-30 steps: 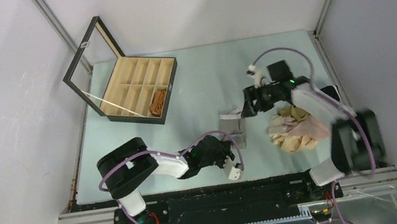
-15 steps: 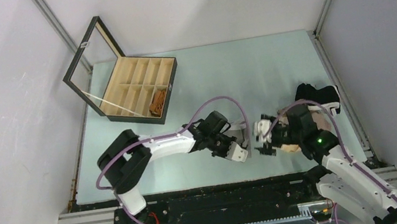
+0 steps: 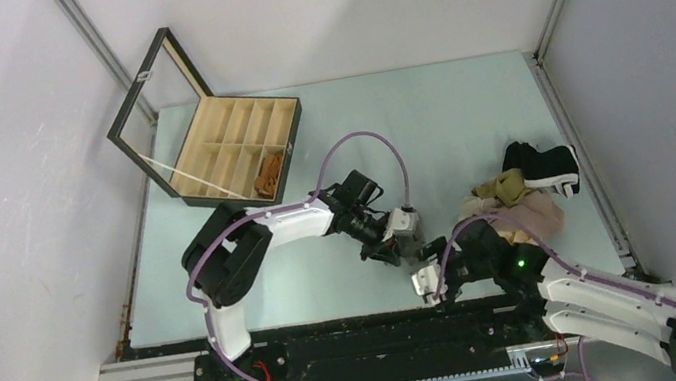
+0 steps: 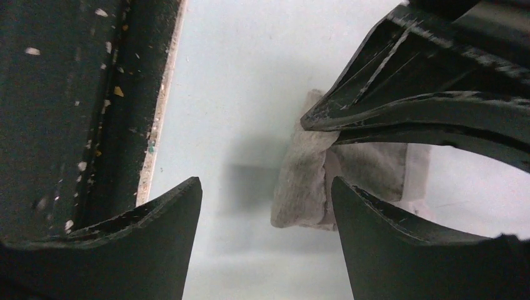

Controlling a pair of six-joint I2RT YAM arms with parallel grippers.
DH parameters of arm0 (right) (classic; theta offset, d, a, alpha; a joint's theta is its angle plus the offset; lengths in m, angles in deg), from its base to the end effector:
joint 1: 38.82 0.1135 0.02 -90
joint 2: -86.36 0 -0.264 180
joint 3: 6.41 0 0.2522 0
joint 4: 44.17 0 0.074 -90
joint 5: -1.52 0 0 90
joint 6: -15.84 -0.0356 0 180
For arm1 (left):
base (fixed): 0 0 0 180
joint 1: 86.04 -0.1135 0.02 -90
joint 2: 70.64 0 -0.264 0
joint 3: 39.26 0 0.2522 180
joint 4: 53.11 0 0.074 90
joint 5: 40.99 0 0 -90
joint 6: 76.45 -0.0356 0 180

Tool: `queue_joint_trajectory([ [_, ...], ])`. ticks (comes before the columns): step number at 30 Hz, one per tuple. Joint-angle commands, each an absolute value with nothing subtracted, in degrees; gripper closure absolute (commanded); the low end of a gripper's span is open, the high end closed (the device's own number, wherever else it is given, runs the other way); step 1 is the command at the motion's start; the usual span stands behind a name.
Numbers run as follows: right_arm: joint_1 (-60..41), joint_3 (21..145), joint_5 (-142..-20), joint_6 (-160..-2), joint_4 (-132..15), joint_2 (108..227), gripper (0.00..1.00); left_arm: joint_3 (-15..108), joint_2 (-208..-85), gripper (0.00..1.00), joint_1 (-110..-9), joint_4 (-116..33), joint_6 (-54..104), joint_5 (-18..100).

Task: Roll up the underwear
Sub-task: Roll the underwear to the center of the board.

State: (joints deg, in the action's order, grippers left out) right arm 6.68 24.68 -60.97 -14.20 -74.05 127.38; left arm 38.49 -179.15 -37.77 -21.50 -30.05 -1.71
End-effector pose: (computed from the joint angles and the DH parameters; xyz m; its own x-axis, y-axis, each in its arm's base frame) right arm 0.0936 0.1188 0.1757 0.5383 -0.5477 -0.6406 -0.8297 -0.2108 -0.5169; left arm 0.2226 -0.2910 0.1493 0.0636 0.5847 -0.8088 0.9219 -0.3448 -0.1768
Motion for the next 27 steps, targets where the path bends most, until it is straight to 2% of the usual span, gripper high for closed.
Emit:
queue_joint_trajectory([
  [1,10.05,22.99,-71.77,-18.09,-57.03,134.45,0.21,38.88,-181.26,1.0,-37.78,-16.07,-24.85,-6.99],
  [6,10.78,23.49,-76.19,-17.43,-50.4,141.98,0.26,39.92,-181.85,1.0,-38.43,-16.26,-23.79,-7.58],
  [8,10.83,24.21,-76.23,-16.66,-50.47,144.29,0.32,40.16,-182.0,1.0,-38.7,-16.61,-22.85,-7.73],
  [10,10.84,25.12,-76.28,-16.28,-52.23,146.4,0.44,40.5,-182.24,1.0,-38.88,-16.53,-22.25,-7.87],
  [11,10.8,25.97,-76.0,-16.34,-53.15,146.66,0.55,40.63,-182.43,1.0,-39.16,-16.42,-22.02,-7.91],
  [13,10.76,27.62,-75.29,-17.07,-56.51,147.09,0.69,40.8,-182.64,1.0,-39.83,-16.53,-20.58,-8.2],
  [15,10.51,30.16,-74.45,-18.33,-62.7,147.48,0.78,41.0,-182.88,1.0,-40.88,-16.97,-18.14,-9.09],
  [19,5.4,36.03,-66.67,-19.2,-77.94,149.43,0.82,42.42,-183.46,1.0,-44.33,-16.34,-9.73,-13.87],
  [22,-0.51,41.44,-57.44,-17.8,-86.3,152.75,0.84,43.77,-183.74,1.0,-46.04,-13.51,-9.06,-14.31],
  [27,-5.38,51.8,-51.68,-15.14,-100.67,166.62,0.87,47.57,-186.79,1.0,-47.33,-7.3,-8.7,-13.84],
])
